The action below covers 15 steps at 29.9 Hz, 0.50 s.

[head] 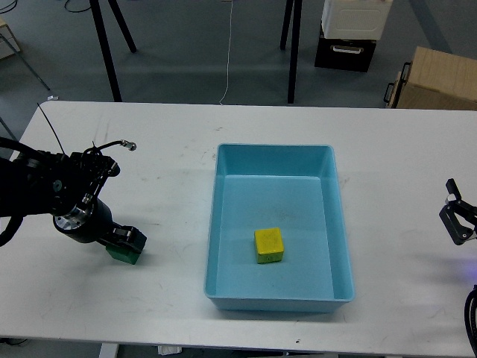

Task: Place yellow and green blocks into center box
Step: 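Close the left gripper on the green cube, then lift the green cube and carry it over the blue bin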

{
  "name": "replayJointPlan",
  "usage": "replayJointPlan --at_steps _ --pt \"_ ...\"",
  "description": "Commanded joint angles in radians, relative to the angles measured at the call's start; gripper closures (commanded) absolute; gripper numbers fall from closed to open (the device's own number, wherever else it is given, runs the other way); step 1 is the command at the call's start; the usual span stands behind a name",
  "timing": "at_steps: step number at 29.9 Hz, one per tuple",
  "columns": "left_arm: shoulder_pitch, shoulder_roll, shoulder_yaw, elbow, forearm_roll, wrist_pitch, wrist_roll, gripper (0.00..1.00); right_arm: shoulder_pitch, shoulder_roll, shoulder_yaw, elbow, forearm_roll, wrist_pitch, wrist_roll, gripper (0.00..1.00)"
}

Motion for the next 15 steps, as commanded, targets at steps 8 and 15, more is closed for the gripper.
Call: replayJointPlan --at_steps 8,15 --pt "-0.121 0.034 -0.025 -0.047 -0.005 0.000 0.028 1.00 -0.010 0.000 0.000 0.002 0.001 0.000 0.000 0.00" --pt "-0.392 -0.087 -0.068 -0.093 -0.112 0.000 0.014 1.00 -0.010 0.000 -0.003 0.002 0.000 0.000 0.000 0.00"
